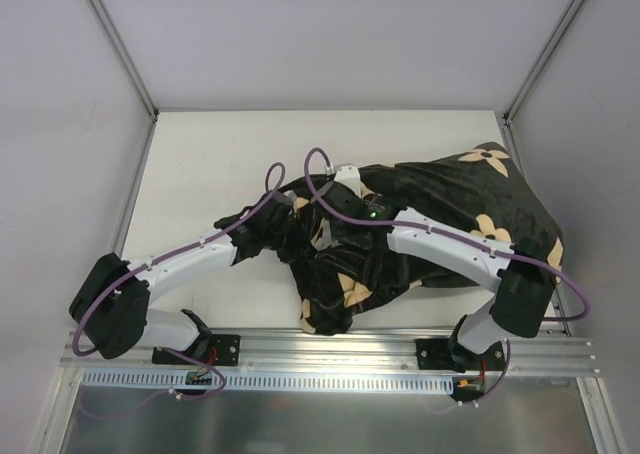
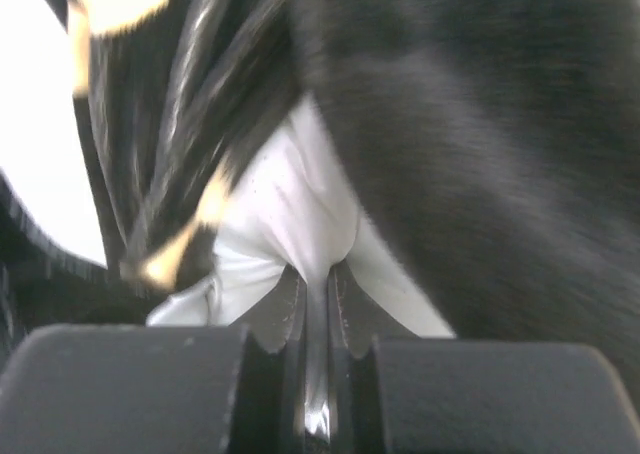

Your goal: Remove the pillowcase from the pillow

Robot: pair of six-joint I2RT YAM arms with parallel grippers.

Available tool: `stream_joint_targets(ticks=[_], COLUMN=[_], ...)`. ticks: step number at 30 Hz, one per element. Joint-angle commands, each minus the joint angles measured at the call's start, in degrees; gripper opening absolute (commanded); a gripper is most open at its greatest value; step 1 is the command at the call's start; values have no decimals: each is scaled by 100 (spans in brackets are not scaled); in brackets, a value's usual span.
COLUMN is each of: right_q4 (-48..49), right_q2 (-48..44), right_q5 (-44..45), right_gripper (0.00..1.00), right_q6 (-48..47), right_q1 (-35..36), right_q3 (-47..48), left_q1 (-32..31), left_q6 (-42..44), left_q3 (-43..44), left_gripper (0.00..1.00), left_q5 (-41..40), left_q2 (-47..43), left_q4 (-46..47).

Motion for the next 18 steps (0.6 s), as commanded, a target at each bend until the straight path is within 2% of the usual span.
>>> stream_joint_targets(ticks=[1, 6, 11, 18], right_q4=[354, 363, 363, 389], right_q2=[-226, 291, 784, 636], right_q5=[716, 902, 832, 402], right_gripper=[1, 1, 1, 1], right_q6=[284, 12, 90, 310], right_q1=[-656, -1131, -1220, -1518], right_q3=[542, 895, 886, 1465], left_q1=[-290, -528, -528, -537], left_q6=[99, -94, -174, -261], left_q3=[-26, -105, -298, -1282], left_gripper=[0, 0, 0, 0], left_q5=[509, 642, 765, 959], left_q2=[-206, -1189, -2340, -2571], left_q4=[-535, -544, -544, -544])
